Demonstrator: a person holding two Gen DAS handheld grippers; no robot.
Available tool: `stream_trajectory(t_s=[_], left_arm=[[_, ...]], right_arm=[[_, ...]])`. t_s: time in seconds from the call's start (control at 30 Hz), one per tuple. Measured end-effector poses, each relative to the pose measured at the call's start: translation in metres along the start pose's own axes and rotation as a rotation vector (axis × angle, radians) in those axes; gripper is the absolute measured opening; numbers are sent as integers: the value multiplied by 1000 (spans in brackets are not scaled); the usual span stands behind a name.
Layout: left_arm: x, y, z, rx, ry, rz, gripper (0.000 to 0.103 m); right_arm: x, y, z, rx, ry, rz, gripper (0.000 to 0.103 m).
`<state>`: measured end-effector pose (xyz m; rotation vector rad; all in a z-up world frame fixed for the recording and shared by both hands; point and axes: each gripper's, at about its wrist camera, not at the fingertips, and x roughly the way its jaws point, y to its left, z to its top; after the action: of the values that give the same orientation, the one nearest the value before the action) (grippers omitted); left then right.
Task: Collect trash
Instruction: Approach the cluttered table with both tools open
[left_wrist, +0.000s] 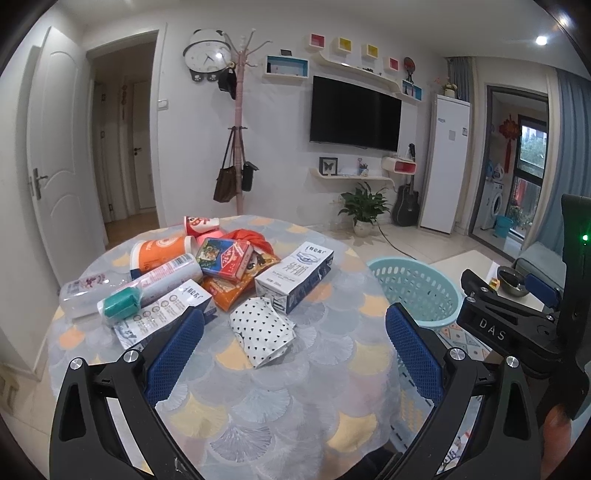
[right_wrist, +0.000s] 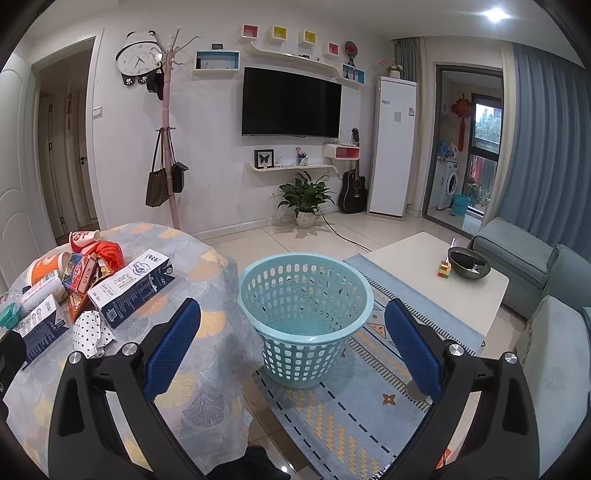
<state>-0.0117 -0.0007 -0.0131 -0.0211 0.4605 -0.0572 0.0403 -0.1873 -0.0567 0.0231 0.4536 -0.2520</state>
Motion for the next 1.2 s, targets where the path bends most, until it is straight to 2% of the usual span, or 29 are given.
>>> stream_trajectory(t_s=[0.73,0.93,1.2], left_arm=[[-8,5,1,-9,-17,1,95],[-10,7,0,-11,-14,2,95],[-10,20,0,-28,-9,4,95]], right_arm=[[-7,9,0,-15,-8,10,95],[-4,12,0,-25,0,11,89],[-3,19,1,-34,4,17,88]])
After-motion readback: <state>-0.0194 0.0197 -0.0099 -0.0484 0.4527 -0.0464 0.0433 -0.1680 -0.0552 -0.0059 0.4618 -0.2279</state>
